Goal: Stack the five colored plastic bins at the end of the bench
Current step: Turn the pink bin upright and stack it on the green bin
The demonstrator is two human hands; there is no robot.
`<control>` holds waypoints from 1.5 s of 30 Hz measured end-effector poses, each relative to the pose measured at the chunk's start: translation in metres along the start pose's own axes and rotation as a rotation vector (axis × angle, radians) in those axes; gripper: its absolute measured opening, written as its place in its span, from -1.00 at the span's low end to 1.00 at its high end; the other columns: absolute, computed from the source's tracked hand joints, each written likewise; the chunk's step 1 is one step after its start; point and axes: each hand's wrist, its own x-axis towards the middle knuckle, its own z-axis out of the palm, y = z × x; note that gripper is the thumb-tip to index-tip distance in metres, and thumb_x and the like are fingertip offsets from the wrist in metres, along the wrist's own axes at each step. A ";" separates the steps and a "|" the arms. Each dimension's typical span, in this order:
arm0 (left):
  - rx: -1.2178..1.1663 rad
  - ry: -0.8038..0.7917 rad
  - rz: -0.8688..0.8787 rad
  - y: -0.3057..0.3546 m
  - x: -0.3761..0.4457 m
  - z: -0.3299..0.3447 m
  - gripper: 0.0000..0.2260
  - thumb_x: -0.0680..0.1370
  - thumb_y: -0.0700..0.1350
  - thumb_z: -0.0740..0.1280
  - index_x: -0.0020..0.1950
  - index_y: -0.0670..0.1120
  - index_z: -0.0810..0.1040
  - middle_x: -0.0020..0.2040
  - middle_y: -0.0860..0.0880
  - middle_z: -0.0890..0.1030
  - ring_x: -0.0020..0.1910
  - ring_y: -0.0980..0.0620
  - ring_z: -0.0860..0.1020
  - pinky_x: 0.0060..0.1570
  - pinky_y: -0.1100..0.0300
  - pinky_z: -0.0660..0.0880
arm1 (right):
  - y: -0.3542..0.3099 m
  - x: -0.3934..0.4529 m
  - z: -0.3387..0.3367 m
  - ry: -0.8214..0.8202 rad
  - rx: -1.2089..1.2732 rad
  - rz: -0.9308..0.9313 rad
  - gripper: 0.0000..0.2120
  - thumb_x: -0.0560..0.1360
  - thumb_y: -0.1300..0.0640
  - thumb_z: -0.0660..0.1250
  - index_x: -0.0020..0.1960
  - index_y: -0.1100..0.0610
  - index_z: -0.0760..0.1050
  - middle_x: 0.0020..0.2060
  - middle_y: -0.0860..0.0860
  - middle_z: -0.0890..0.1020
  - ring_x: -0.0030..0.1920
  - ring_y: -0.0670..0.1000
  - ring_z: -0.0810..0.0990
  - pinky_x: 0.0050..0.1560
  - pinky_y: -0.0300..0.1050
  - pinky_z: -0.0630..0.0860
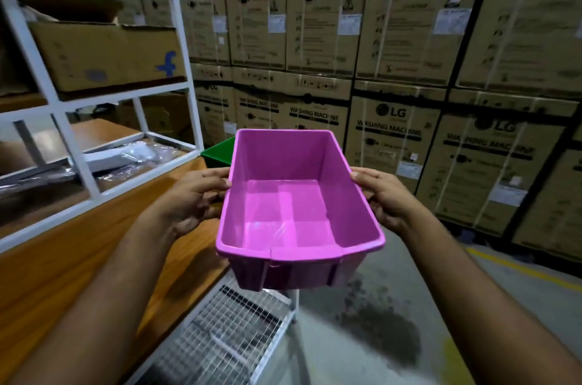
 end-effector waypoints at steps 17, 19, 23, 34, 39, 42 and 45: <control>-0.056 0.368 0.109 0.032 0.202 -0.034 -0.65 0.51 -0.35 0.23 0.25 -0.14 0.57 -0.06 -0.09 0.59 -0.14 0.02 0.52 -0.36 0.21 0.60 | -0.030 0.322 0.039 -0.289 0.036 0.075 -0.72 0.51 0.29 0.32 0.21 0.25 0.59 -0.19 0.15 0.67 -0.40 -0.06 0.61 -0.45 -0.22 0.56; -0.070 0.452 0.122 0.027 0.213 -0.035 -0.64 0.51 -0.35 0.23 0.28 -0.16 0.55 -0.04 -0.10 0.60 -0.14 0.03 0.54 -0.32 0.16 0.62 | -0.028 0.355 0.046 -0.395 0.003 0.109 -0.67 0.49 0.31 0.29 0.24 0.25 0.58 -0.30 0.08 0.66 -0.49 -0.12 0.52 -0.50 -0.28 0.50; -0.098 0.566 0.161 0.022 0.234 -0.027 -0.66 0.50 -0.36 0.23 0.22 -0.14 0.58 -0.06 -0.07 0.59 -0.15 0.03 0.50 -0.28 0.14 0.61 | -0.033 0.415 0.055 -0.544 -0.034 0.156 -0.64 0.51 0.34 0.22 0.28 0.30 0.53 -0.47 -0.03 0.61 -0.61 -0.18 0.43 -0.60 -0.36 0.36; -0.114 0.827 0.208 0.011 0.273 0.012 -0.65 0.53 -0.35 0.19 0.29 -0.22 0.53 -0.31 0.06 0.62 -0.45 0.18 0.51 -0.49 0.31 0.47 | -0.031 0.492 0.054 -0.806 -0.082 0.220 -0.67 0.54 0.32 0.25 0.28 0.29 0.52 -0.10 0.21 0.60 -0.49 -0.13 0.56 -0.56 -0.32 0.44; -0.127 0.847 0.202 0.012 0.284 0.023 -0.61 0.52 -0.34 0.19 0.36 -0.28 0.45 -0.12 -0.06 0.59 -0.40 0.16 0.59 -0.45 0.28 0.51 | -0.037 0.507 0.047 -0.841 -0.055 0.246 -0.70 0.56 0.35 0.23 0.27 0.33 0.52 -0.34 0.11 0.63 -0.59 -0.16 0.50 -0.63 -0.34 0.39; -0.139 0.852 0.191 0.012 0.290 0.027 -0.60 0.52 -0.35 0.19 0.36 -0.26 0.46 -0.12 -0.05 0.59 -0.40 0.16 0.59 -0.46 0.28 0.52 | -0.043 0.514 0.044 -0.880 -0.032 0.274 -0.68 0.56 0.35 0.22 0.30 0.33 0.50 -0.40 0.07 0.62 -0.61 -0.16 0.48 -0.65 -0.34 0.38; -0.157 0.864 0.178 0.013 0.296 0.027 -0.60 0.51 -0.35 0.19 0.35 -0.21 0.50 -0.08 -0.06 0.59 -0.38 0.16 0.59 -0.44 0.28 0.54 | -0.050 0.518 0.040 -0.911 -0.027 0.296 -0.69 0.58 0.38 0.17 0.29 0.31 0.48 -0.31 0.12 0.62 -0.64 -0.17 0.49 -0.69 -0.36 0.35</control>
